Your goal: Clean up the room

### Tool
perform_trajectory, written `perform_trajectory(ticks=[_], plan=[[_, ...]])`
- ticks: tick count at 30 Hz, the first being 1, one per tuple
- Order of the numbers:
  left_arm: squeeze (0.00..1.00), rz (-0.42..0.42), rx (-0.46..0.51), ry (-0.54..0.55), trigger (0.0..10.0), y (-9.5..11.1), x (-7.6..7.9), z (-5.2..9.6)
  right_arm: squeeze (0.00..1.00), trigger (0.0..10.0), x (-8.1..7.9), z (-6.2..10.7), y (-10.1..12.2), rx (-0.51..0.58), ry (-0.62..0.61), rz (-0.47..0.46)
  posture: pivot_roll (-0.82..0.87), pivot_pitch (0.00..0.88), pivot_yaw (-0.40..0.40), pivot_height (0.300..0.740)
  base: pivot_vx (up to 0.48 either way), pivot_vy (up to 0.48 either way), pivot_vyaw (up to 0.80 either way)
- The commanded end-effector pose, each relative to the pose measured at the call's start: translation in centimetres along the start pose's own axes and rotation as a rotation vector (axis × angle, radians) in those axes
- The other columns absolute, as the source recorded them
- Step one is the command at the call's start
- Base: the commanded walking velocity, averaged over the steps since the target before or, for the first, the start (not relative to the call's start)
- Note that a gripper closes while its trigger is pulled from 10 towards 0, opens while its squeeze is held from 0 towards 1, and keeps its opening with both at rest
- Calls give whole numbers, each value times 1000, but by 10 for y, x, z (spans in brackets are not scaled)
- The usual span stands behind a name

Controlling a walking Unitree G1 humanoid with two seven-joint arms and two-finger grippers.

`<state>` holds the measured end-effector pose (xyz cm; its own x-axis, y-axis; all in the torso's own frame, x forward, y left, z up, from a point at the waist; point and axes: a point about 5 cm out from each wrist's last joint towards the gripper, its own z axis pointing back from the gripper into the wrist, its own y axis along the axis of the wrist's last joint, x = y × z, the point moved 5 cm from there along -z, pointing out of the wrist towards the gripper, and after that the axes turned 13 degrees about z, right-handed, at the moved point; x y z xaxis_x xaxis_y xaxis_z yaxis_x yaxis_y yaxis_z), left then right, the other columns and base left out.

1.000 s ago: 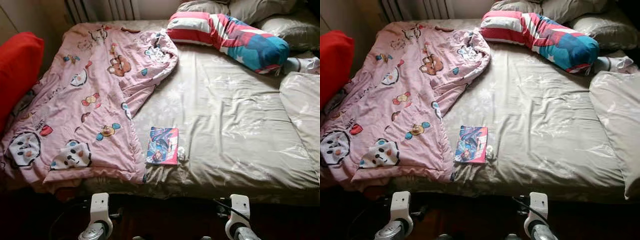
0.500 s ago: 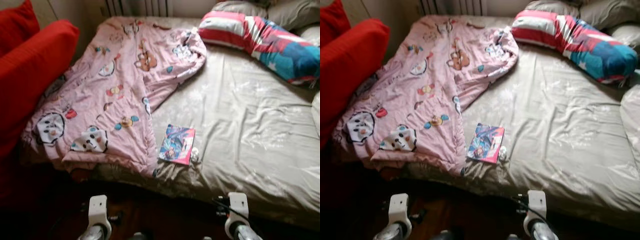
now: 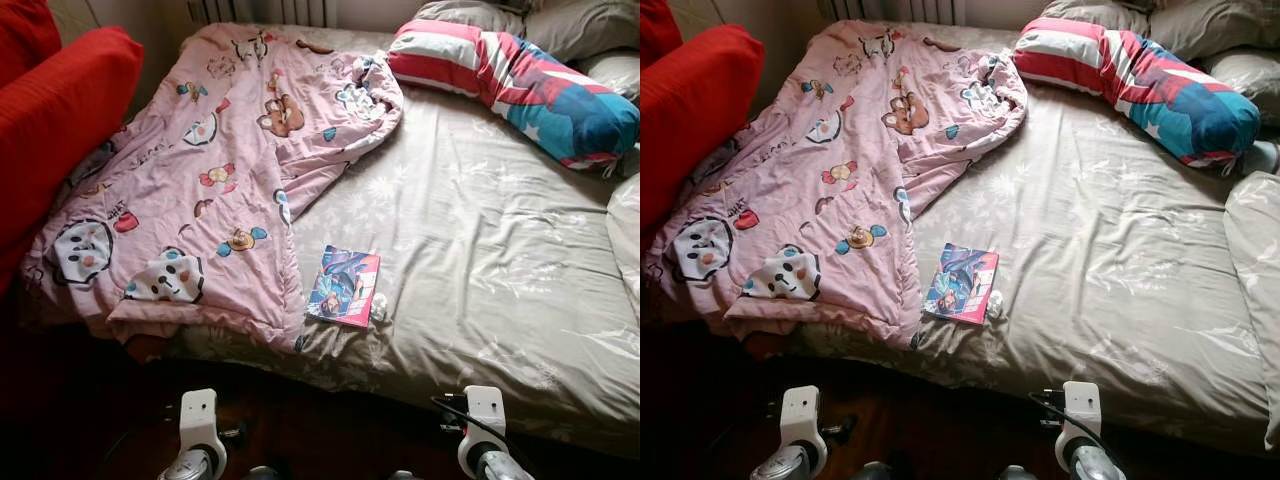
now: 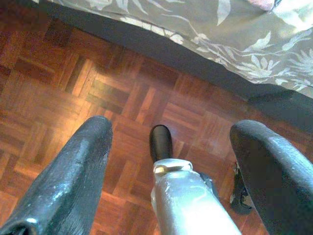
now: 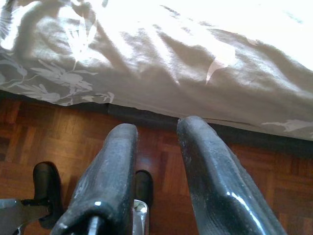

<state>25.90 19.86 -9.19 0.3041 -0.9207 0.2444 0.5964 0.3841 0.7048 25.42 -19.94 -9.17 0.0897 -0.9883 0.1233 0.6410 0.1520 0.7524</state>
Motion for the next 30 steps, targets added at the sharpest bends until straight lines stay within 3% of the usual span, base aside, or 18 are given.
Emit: perform_trajectory(ticks=[1, 6, 11, 22, 30], plan=[[0, 7, -17, 26, 10000, -8, -9, 3, 0, 10000, -3, 2, -9, -25, 16, 15, -118, 214, 10, 740, 0, 0, 550], [0, 4, -17, 27, 10000, -8, -9, 3, 0, 10000, -3, 2, -9, -25, 13, 9, -119, 216, 14, 740, 0, 0, 750], [0, 2, -16, 26, 10000, -8, -8, 3, 0, 10000, -2, 3, -11, -31, 7, -28, -118, 216, 16, 740, 148, 0, 0], [0, -3, -15, 23, 10000, -7, -9, 3, 0, 10000, -4, 3, -9, -21, 32, 1, -116, 213, 20, 740, 271, 0, 0], [0, -9, -13, 16, 10000, -7, -8, 3, 0, 10000, -14, 2, -8, -19, 50, -12, -115, 207, 24, 740, 293, 0, 324]])
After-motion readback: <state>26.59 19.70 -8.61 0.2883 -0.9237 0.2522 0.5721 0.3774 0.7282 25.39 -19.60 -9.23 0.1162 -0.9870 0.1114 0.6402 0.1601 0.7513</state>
